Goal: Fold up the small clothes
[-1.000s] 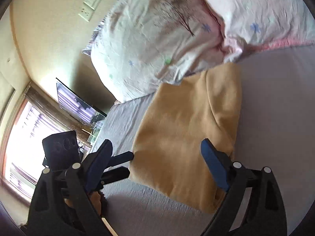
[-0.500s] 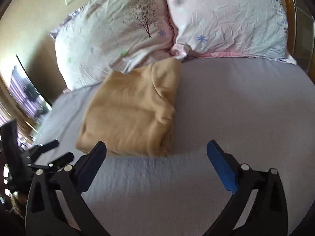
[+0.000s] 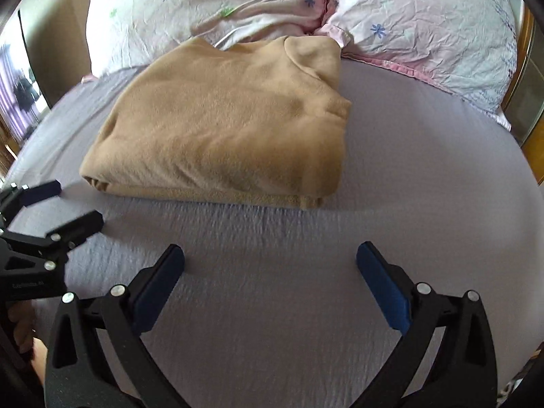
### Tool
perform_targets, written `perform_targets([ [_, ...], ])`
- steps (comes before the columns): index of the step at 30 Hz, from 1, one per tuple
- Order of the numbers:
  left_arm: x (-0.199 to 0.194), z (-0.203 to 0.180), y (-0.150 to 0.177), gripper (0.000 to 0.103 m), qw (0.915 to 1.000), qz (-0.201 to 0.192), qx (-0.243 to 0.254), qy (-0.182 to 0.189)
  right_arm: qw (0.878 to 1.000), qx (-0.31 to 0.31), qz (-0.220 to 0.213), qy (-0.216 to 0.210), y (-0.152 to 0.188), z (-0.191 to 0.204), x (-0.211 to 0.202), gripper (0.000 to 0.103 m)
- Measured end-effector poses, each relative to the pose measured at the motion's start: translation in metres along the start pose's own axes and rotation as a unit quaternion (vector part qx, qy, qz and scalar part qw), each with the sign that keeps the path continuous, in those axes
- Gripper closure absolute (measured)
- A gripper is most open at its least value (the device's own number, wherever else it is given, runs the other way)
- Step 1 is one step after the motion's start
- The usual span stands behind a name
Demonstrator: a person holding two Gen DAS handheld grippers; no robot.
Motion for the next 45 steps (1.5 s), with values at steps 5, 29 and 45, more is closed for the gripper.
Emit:
perform_targets([
  [5, -0.0004, 0.0004, 0.0002, 0.001, 1.0, -0.004, 0.003, 0.001, 1.0, -0.001, -0.004, -0.002, 0.0032, -0.0011, 0.0019, 0.002],
  [29, 0.0003, 0.0008, -0.0004, 0.001, 1.0, -0.005, 0.005, 0.001, 1.0, -0.002, -0.005, -0.002, 0.004, -0.0015, 0.0026, 0.002],
  [45, 0.0003, 0.0007, -0.0003, 0.001, 1.0, -0.005, 0.005, 0.001, 1.0, -0.001, -0.005, -0.001, 0.0042, -0.0016, 0.0025, 0.002],
])
Point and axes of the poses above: each gripper's, at about its wrist camera, not at the fingertips, and x roughly the way its jaws point, z to its left, y to its underside, the point moved 1 cm from there along x, roughly the way its jaws point, and after that the axes turned 10 degrees about x, right-handed, at the moved point
